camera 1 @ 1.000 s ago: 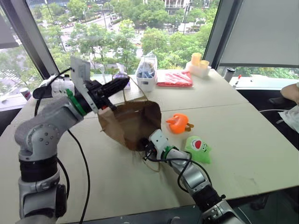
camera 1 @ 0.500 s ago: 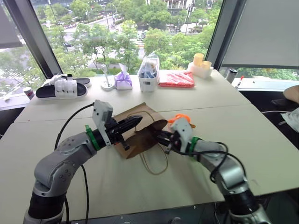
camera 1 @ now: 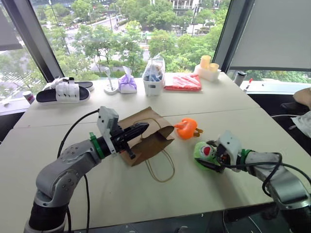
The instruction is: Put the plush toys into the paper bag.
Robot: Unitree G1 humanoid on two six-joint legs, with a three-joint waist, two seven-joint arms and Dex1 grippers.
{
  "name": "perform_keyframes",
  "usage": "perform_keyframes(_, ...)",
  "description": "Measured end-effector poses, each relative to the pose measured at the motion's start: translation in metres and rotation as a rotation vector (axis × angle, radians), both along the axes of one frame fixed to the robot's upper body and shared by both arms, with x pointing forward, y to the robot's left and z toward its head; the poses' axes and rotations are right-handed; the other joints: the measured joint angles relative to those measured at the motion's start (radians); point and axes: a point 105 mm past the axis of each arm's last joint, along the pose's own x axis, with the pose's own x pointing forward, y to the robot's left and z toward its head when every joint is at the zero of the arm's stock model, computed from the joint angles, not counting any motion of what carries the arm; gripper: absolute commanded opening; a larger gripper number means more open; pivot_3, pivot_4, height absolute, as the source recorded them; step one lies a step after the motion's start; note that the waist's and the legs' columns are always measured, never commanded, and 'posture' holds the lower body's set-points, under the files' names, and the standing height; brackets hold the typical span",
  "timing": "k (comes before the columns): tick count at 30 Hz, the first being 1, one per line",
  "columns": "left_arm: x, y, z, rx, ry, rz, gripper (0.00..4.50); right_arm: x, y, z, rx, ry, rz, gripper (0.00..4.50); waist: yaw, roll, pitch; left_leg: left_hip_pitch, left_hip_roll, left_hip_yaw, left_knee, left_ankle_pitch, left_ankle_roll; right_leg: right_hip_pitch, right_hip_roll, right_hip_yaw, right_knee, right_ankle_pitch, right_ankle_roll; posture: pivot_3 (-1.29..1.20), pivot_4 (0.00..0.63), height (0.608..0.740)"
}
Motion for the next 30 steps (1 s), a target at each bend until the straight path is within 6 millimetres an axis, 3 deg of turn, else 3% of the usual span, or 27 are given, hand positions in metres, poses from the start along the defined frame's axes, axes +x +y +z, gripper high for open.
perform_keyframes(3,0.001,0.000,0.001,0.006,-0.008,0.005,0.00,0.003,-0.003,-0.002,-0.004,-0.010,-0.011,4.48,0.002,0.000,0.000,0.000,0.000,0.000,0.000,0.000,0.000,0.000,0.000,0.000,0.000,0.000,0.000,0.00,0.150,0.740)
perform_keyframes(6,0.002,0.001,0.002,0.017,-0.017,0.013,0.00,0.005,-0.002,-0.004,-0.007,-0.013,-0.009,3.65,0.003,0.000,0.000,0.000,0.000,0.000,0.001,0.000,0.000,0.001,0.000,0.000,0.000,0.000,0.000,0.00,0.150,0.740)
perform_keyframes(13,0.003,0.003,0.004,0.017,-0.034,0.023,0.00,0.012,-0.005,-0.003,-0.014,-0.040,-0.020,0.17,0.003,0.000,0.000,0.000,0.000,0.000,0.001,0.000,0.000,0.001,0.000,0.000,0.000,0.000,0.000,0.00,0.150,0.740)
perform_keyframes(19,0.004,0.002,0.010,0.011,-0.050,0.023,0.00,0.010,0.009,0.003,0.116,-0.004,0.008,0.03,-0.001,0.000,0.000,0.000,0.000,0.000,0.001,0.000,0.000,0.001,0.000,0.000,0.000,0.000,0.000,0.00,0.150,0.740)
perform_keyframes(25,0.006,0.002,0.025,-0.018,-0.082,0.024,0.00,-0.005,0.080,0.062,0.341,-0.082,0.266,0.03,0.001,0.000,0.000,0.000,0.001,-0.002,0.000,0.000,0.000,0.000,0.001,-0.001,0.000,0.000,0.000,0.00,0.150,0.740)
perform_keyframes(27,0.007,0.003,0.025,-0.023,-0.073,0.027,0.00,-0.010,0.106,0.067,0.395,-0.071,0.333,0.03,0.001,0.000,0.000,0.000,0.000,-0.002,0.000,0.000,0.000,0.000,0.001,-0.001,0.000,0.000,0.000,0.00,0.150,0.740)
perform_keyframes(30,0.007,0.002,0.024,-0.025,-0.065,0.016,0.00,-0.013,0.135,0.055,0.414,-0.033,0.375,0.03,0.003,0.000,0.000,-0.001,0.000,-0.002,0.000,0.000,0.000,0.000,0.001,-0.001,0.000,0.000,0.000,0.00,0.150,0.740)
